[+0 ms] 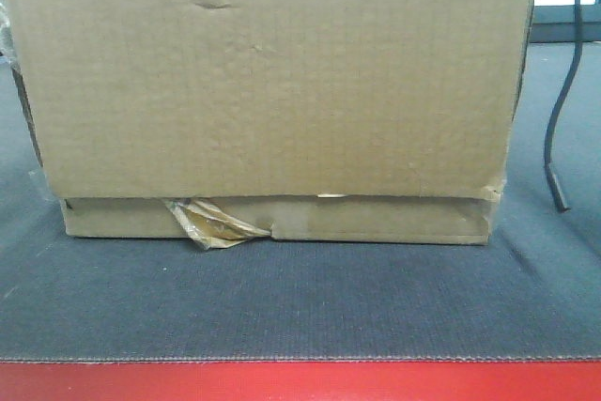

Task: Grab carton from right shelf to conveyor
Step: 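Lower the carton onto the belt and open both grippers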

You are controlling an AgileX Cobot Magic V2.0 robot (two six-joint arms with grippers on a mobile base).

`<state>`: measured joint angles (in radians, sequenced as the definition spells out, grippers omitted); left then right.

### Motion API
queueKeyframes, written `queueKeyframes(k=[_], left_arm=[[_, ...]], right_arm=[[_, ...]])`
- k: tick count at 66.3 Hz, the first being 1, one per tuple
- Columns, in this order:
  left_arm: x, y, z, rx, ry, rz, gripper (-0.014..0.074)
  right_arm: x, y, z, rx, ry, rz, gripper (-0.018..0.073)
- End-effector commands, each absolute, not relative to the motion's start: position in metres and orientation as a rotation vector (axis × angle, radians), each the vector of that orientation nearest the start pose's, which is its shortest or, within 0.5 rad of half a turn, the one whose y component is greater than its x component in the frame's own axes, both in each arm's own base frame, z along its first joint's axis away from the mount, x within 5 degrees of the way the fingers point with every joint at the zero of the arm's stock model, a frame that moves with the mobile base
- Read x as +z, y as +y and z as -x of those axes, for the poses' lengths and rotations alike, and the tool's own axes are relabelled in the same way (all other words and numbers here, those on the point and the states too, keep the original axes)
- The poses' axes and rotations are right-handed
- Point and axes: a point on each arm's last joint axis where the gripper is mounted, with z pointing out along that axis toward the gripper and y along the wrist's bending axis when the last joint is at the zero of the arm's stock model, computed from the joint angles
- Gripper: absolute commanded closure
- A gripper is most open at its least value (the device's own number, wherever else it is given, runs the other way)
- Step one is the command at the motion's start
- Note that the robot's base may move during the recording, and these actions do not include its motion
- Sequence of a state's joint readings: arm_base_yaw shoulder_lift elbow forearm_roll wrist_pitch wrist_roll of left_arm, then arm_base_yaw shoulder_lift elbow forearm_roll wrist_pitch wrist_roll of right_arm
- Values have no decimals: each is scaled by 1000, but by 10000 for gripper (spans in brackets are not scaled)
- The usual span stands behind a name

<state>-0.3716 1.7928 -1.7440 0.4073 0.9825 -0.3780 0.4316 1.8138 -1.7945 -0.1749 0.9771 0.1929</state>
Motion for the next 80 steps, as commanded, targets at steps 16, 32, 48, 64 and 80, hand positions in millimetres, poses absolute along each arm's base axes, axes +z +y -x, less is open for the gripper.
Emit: queueKeyframes(k=[16, 32, 48, 64, 80], left_arm=[[422, -99, -335, 140, 2300, -140, 27], [466, -64, -280, 53, 2106, -84, 225], [446, -17, -223, 57, 1993, 36, 613], [398, 6, -178, 53, 1917, 128, 596], [359, 9, -141, 40, 1897, 146, 596]], right_arm=[[434, 133, -326, 91, 2264, 309, 80], [463, 105, -295, 75, 2253, 244, 535], [472, 73, -273, 36, 2233, 162, 627], [437, 51, -244, 21, 2196, 137, 627], [379, 42, -194, 63, 2079, 180, 627]])
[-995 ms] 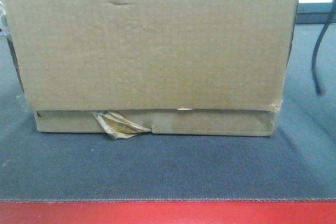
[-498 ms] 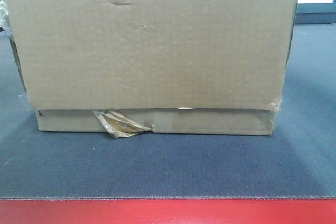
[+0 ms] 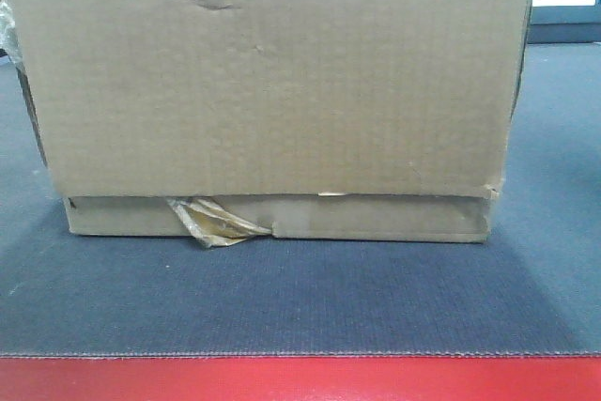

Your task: Grab carton from right shelf to conveyor

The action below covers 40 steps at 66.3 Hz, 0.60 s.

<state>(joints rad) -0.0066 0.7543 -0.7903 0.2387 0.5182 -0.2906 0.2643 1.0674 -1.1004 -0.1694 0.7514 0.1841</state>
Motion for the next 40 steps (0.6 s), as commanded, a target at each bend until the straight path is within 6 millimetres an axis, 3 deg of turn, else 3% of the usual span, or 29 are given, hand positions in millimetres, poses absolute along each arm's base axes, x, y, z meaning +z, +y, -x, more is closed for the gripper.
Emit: queueKeyframes(k=[1, 20, 40], left_arm=[[358, 9, -138, 37, 1890, 146, 596], [345, 9, -101, 27, 1796, 140, 596], [354, 9, -77, 19, 1692, 139, 596]], right_arm=[[372, 41, -190, 64, 2081, 183, 627], [324, 26, -123, 116, 1886, 194, 627], [327, 13, -68, 155, 1616, 166, 627]])
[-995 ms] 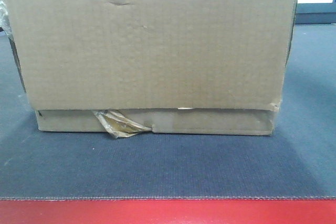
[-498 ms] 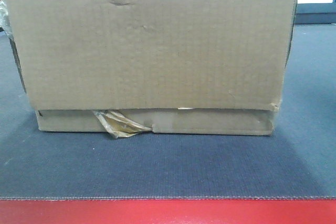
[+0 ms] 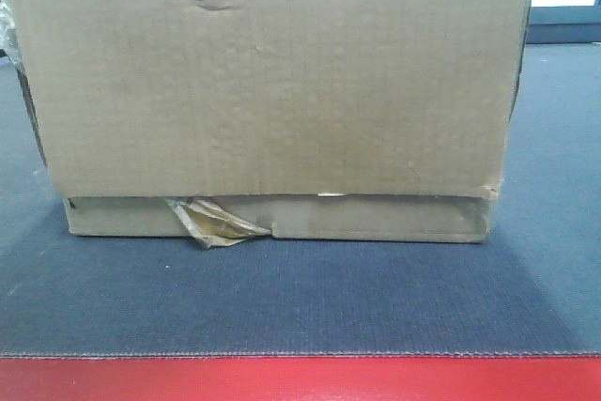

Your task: Grab carton from right shelf to conveyor

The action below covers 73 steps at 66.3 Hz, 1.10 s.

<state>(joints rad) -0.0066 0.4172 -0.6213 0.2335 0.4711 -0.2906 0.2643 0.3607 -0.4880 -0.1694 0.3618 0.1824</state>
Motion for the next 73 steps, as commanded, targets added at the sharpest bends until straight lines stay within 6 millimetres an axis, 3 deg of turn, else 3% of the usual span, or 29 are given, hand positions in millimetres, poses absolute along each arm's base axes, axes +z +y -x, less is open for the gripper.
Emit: queueKeyframes(k=[1, 59, 65, 73], left_arm=[[354, 9, -76, 19, 1689, 139, 596], [354, 8, -71, 62, 1676, 87, 596], [350, 5, -65, 140, 1647, -37, 596], [330, 7, -60, 187, 1535, 0, 596]], right_arm=[[327, 12, -67, 156, 1610, 165, 627], [329, 12, -64, 157, 1593, 162, 627], [329, 12, -64, 157, 1593, 162, 627], [329, 12, -64, 157, 1593, 162, 627]])
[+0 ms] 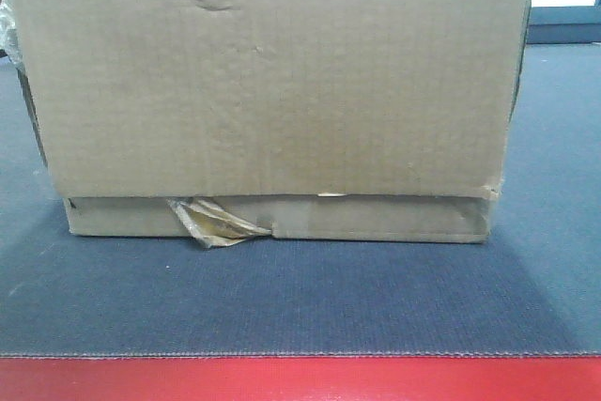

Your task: Grab carton from right shelf to conveyor

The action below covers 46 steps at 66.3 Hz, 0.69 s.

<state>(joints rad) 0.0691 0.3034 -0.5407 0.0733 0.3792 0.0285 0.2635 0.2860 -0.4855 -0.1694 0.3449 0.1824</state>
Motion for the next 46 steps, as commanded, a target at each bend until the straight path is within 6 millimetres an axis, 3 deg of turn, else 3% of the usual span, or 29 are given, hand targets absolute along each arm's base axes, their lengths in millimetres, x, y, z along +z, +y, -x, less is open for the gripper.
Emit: queueKeyframes(k=[1, 23, 46], left_arm=[[327, 8, -59, 192, 1523, 3, 596], [218, 7, -55, 196, 1452, 20, 596], [212, 7, -56, 170, 1496, 40, 596]], right_arm=[[329, 12, -64, 157, 1593, 162, 627], [329, 12, -64, 157, 1593, 162, 627], [329, 12, -63, 159, 1583, 162, 627]])
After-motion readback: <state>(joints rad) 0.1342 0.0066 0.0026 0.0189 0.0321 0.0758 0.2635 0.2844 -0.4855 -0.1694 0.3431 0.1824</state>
